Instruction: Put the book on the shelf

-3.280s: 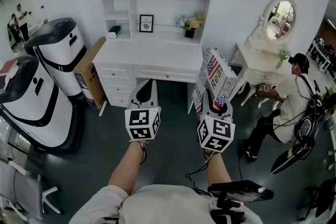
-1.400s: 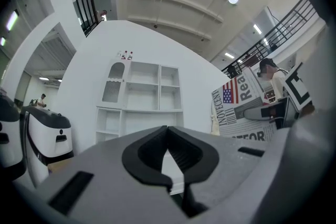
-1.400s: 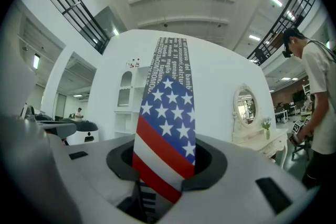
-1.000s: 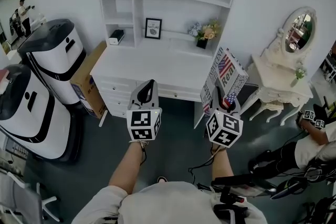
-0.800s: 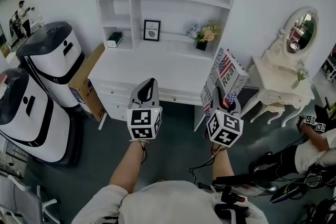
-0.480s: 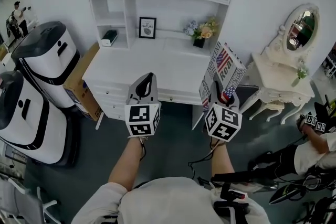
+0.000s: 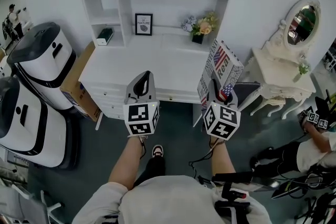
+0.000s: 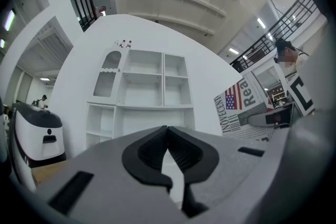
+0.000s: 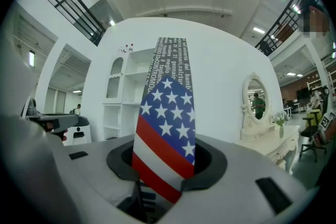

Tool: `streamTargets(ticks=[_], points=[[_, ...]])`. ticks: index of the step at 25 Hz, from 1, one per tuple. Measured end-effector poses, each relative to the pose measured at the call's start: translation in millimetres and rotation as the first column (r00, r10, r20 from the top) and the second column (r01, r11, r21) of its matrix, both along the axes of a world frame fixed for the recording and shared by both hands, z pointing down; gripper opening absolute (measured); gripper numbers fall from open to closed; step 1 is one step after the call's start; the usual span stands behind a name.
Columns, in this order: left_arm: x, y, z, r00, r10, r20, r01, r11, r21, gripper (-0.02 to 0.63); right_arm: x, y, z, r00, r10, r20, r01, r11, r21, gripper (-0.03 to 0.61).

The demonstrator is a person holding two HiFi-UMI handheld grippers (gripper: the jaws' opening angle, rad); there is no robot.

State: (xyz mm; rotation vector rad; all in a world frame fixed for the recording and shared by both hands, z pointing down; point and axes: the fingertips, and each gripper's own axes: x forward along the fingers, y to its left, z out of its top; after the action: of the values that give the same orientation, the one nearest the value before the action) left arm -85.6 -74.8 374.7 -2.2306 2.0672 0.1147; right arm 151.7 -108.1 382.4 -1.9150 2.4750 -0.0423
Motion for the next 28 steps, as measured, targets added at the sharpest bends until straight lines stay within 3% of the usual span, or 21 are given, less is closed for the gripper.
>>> streamTargets(ticks=[14, 28], points=[[-32.5, -104.4, -26.5, 0.998, 0.045, 0.033, -0.047, 0.996, 0.074, 0.008, -38.1, -96.7, -21.4, 0.999, 0.019, 0.046, -0.021, 0.998, 0.057, 0.175], [-81.5, -220.6, -26.6, 0.997, 0.08, -0.001, -0.08, 0.995, 0.063, 0.008, -78.5, -201.7, -32.2, 0.998, 0.057, 0.027, -0.058, 0.996, 0.062, 0.175]])
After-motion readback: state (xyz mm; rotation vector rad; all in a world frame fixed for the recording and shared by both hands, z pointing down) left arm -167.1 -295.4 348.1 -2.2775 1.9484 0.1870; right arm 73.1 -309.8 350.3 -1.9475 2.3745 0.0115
